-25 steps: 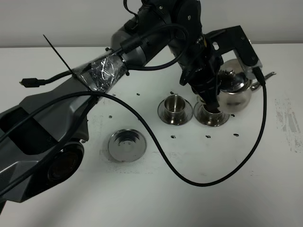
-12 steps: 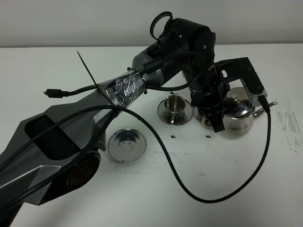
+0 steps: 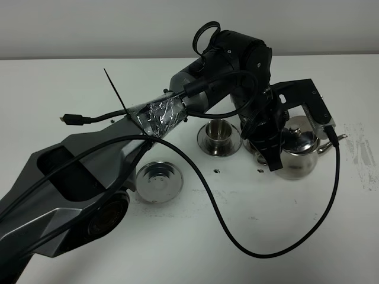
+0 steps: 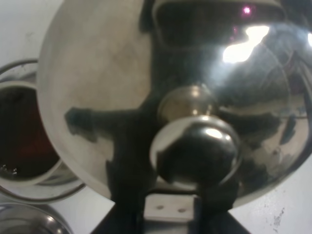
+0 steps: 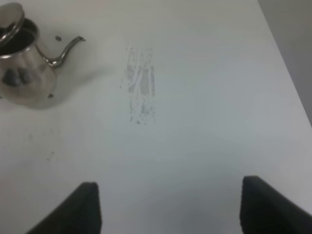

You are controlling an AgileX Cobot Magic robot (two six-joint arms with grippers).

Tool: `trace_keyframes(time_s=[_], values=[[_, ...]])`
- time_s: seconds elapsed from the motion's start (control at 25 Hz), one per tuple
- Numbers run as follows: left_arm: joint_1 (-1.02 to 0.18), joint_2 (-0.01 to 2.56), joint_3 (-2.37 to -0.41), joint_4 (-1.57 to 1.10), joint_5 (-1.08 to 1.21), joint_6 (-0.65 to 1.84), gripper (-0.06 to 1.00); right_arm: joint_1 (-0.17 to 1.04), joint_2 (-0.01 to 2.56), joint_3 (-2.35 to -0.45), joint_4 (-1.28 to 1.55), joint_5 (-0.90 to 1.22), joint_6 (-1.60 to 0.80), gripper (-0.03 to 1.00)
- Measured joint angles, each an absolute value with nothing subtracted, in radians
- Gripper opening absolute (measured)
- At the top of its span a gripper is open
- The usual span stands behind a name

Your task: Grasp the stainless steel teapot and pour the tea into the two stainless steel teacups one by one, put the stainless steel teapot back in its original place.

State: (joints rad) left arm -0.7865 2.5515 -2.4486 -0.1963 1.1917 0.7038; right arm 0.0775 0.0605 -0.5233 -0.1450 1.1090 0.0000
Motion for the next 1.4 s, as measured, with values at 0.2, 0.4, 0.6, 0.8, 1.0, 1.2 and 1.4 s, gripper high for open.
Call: trace_keyframes(time_s=[0.2,0.4,0.6,0.8,1.0,1.2,1.4], values=[[-0.787,2.567,-2.449,-0.196,1.193,0.704,0.18,0.077,0.06,-0.523,-0.145,1.109,0.0,0.58],[-0.787,2.569,-2.452,-0.196,1.193,0.705,0.18,0.077,0.06,-0.523,-0.145,1.109,0.0,0.58],[-0.787,2.542,-2.453,-0.198,1.193,0.705,0.18,0.077,0.06,-0.523,-0.145,1.109,0.0,0.58],[-0.792,2.48,-2.453,-0.2,1.193,0.706,0.18,0.077,0.06,-0.523,-0.145,1.109,0.0,0.58],[-0.798,2.421,-2.452,-0.198,1.194,0.691,0.18,0.077,0.06,-0.523,-0.145,1.109,0.0,0.58],[-0.798,2.354,-2.429,-0.109,1.195,0.653,0.18,0.077,0.06,-0.523,-0.145,1.109,0.0,0.58],[-0.792,2.272,-2.358,-0.032,1.195,0.63,0.18,0.077,0.06,-0.523,-0.145,1.109,0.0,0.58]])
